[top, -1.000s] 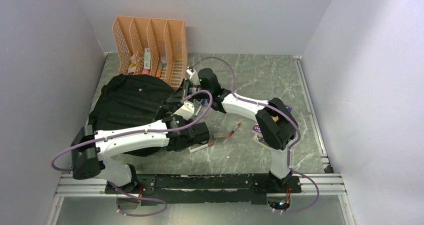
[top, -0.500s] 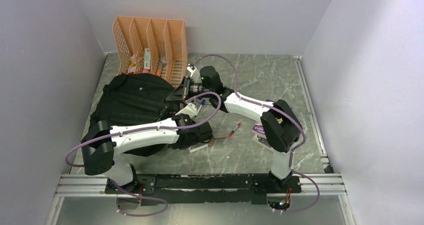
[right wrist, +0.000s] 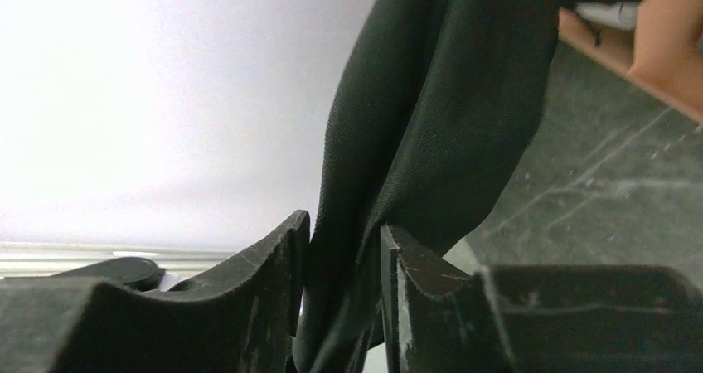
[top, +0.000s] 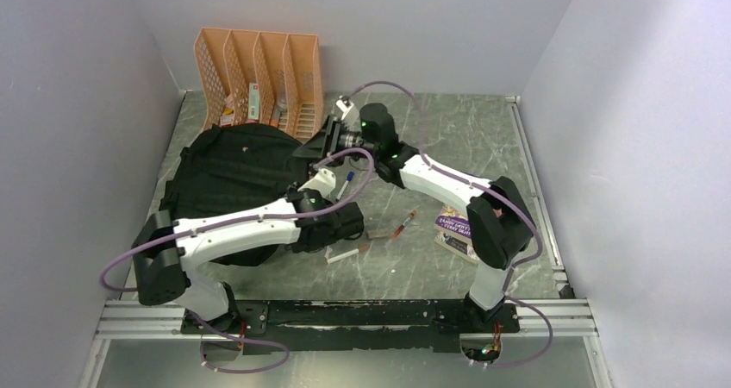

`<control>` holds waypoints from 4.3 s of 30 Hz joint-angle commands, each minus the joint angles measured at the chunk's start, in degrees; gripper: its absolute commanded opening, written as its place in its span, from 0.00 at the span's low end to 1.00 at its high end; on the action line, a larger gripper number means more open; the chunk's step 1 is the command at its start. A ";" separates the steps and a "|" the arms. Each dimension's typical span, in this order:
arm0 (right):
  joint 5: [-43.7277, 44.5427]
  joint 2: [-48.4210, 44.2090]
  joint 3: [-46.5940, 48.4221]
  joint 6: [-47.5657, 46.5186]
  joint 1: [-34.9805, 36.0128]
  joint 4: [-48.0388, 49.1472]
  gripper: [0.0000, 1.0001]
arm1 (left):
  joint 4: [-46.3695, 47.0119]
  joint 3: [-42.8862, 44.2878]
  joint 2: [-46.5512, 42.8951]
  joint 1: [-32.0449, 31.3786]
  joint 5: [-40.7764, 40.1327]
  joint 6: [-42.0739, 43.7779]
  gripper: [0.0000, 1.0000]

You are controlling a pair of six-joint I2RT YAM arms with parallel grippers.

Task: Pack the student bag
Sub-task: Pick up the student bag at the center of the board, then unzip the student bag at the center of the board.

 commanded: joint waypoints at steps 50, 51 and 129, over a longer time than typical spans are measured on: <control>16.85 -33.04 -22.69 -29.84 -22.96 -14.46 0.83 | 32.28 17.85 -23.10 28.12 45.80 38.27 0.05; 14.09 -33.46 -23.66 -30.26 -22.97 -11.63 0.83 | 32.55 16.81 -23.45 28.89 47.41 38.59 0.05; -16.70 -16.34 -6.70 -22.17 -21.25 4.50 0.00 | 37.39 7.69 -31.08 32.12 62.81 42.92 0.05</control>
